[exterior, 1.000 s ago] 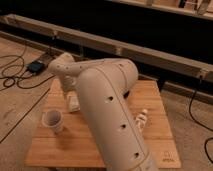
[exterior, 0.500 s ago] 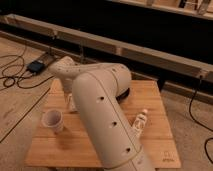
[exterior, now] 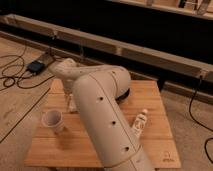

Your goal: Place the white sponge in the ceramic cup

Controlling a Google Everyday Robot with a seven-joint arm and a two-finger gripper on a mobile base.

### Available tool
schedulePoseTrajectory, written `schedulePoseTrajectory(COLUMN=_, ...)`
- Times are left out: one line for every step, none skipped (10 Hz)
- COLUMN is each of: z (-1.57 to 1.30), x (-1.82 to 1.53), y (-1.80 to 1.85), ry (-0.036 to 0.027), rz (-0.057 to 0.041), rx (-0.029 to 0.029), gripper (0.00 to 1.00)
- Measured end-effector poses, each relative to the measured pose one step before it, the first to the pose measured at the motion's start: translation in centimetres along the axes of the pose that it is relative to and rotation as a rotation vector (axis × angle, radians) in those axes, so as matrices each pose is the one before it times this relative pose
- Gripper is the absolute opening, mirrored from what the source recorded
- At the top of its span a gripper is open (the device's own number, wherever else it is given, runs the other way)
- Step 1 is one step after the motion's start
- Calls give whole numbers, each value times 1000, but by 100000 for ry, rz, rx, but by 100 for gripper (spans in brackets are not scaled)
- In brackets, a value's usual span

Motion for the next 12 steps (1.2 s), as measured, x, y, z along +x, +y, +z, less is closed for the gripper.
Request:
schedulePoseTrajectory(z=208, x=63, y=41, ry=571, rz=48, rx=-1199, gripper=50)
schedulePoseTrajectory(z=33, x=13, y=24, ry=318, rz=51, rx=-1426, gripper=39)
schedulePoseTrajectory(z=15, x=67, y=-128, ry=396, rz=84, rx=-939, gripper=30)
schedulePoseTrajectory(z=-112, x=12, y=-174, ry=61, rz=163, rx=-1168, gripper=20)
schedulePoseTrajectory(z=-191, x=-67, y=-207, ry=-349, rz=186, rx=-546, gripper=19)
schedulePoseTrajectory(z=-524, x=-191, y=-341, ry=-1089, rz=363, rx=-859, gripper=18)
schedulePoseTrajectory(z=-869, x=-309, y=-412, ry=-1942, rz=234, rx=-898, gripper=18)
schedulePoseTrajectory(z=-1247, x=-262, y=-533, ry=-2589, rz=-135, rx=-788, gripper=18)
schedulePoseTrajectory(z=-1052, x=-188, y=-190, ry=-2101, rz=-206, rx=-784, gripper=18)
schedulePoseTrajectory(z=-1433, x=-80, y=-223, ry=-2852, rz=-1107, rx=-618, gripper=18)
schedulePoseTrajectory(z=-1477, x=44, y=-103, ry=-2789, rz=-1543, rx=-688, gripper=18)
schedulePoseTrajectory(z=-1772, x=171, y=21, ry=-3252, rz=-2112, rx=-965, gripper=18)
